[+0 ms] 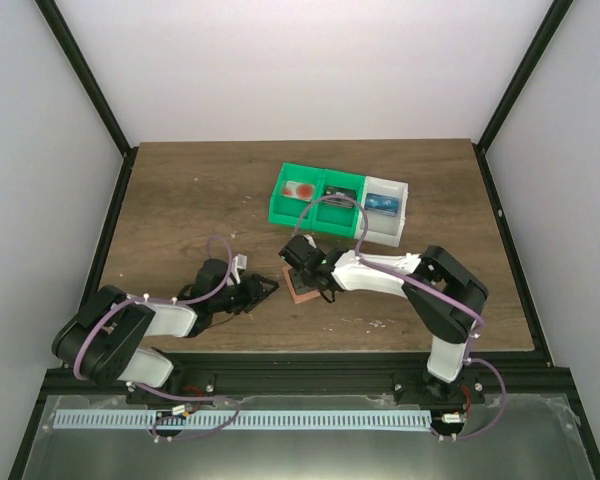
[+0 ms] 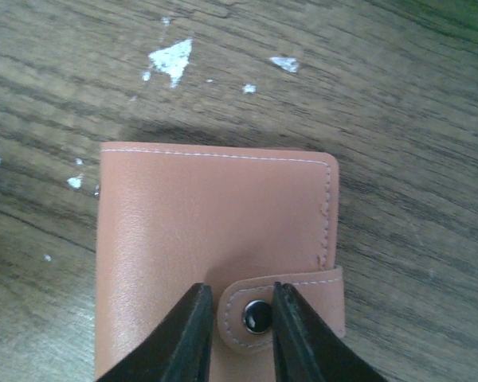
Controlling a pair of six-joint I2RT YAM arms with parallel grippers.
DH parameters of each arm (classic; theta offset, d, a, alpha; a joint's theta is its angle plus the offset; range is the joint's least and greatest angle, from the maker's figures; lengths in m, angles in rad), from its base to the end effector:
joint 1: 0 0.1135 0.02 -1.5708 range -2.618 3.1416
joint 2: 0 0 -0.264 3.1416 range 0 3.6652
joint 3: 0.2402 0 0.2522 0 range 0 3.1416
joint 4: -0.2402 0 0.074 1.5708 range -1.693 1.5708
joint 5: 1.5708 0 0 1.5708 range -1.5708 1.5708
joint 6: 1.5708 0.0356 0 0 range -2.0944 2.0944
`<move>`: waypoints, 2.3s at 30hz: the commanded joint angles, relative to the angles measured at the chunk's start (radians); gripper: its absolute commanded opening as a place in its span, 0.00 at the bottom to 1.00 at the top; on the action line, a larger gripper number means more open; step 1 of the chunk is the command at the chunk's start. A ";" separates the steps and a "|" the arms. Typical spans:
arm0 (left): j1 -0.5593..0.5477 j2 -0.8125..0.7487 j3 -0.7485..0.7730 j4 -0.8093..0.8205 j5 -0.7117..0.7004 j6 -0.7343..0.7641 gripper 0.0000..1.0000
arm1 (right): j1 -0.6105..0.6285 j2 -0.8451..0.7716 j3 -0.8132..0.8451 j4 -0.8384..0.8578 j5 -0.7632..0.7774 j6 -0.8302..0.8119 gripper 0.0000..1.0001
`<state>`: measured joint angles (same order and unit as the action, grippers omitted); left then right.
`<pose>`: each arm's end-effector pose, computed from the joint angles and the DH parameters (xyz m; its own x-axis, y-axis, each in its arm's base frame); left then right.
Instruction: Take the credit cards out of the card holder
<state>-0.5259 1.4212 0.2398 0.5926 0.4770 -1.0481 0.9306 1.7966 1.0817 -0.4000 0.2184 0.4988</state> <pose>0.1795 -0.1231 0.1120 -0.9123 -0.3605 -0.1942 -0.0287 0.5294 -0.8479 0.2160 0.2771 0.1579 -0.8183 -0.3168 -0.4797 -0.3809 0.9238 0.0398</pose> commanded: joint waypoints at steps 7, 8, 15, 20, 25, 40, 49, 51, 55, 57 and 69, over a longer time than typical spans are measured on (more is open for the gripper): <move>0.005 0.010 -0.007 0.029 0.010 -0.001 0.53 | 0.010 -0.024 0.002 -0.017 0.055 0.008 0.01; 0.004 0.010 -0.007 0.029 0.010 -0.001 0.53 | 0.010 -0.033 -0.007 -0.009 0.048 0.007 0.01; 0.004 0.012 -0.003 0.027 0.028 0.015 0.52 | 0.009 -0.104 -0.062 0.059 0.019 0.018 0.00; 0.004 0.021 0.009 0.042 0.064 0.029 0.50 | 0.009 -0.185 -0.110 0.126 -0.034 0.026 0.00; 0.001 0.044 0.007 0.142 0.140 0.022 0.51 | 0.008 -0.294 -0.194 0.224 -0.108 0.050 0.01; -0.046 0.176 -0.046 0.589 0.266 -0.121 0.68 | 0.010 -0.372 -0.251 0.279 -0.186 0.070 0.00; -0.046 0.265 -0.055 0.646 0.264 -0.148 0.36 | 0.010 -0.437 -0.306 0.298 -0.162 0.085 0.00; -0.046 0.296 -0.063 0.708 0.274 -0.172 0.21 | 0.010 -0.448 -0.320 0.297 -0.156 0.091 0.01; -0.046 0.367 -0.066 0.790 0.296 -0.218 0.00 | 0.010 -0.473 -0.354 0.303 -0.152 0.096 0.00; -0.046 0.404 -0.074 0.850 0.301 -0.243 0.00 | 0.010 -0.478 -0.361 0.303 -0.145 0.098 0.00; -0.043 0.624 -0.114 1.120 0.300 -0.379 0.48 | 0.008 -0.470 -0.432 0.352 -0.113 0.101 0.00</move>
<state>-0.5694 1.9942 0.1448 1.5093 0.7753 -1.3758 0.9337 1.3293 0.6888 -0.0952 0.0719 0.5896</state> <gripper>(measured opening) 0.420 0.010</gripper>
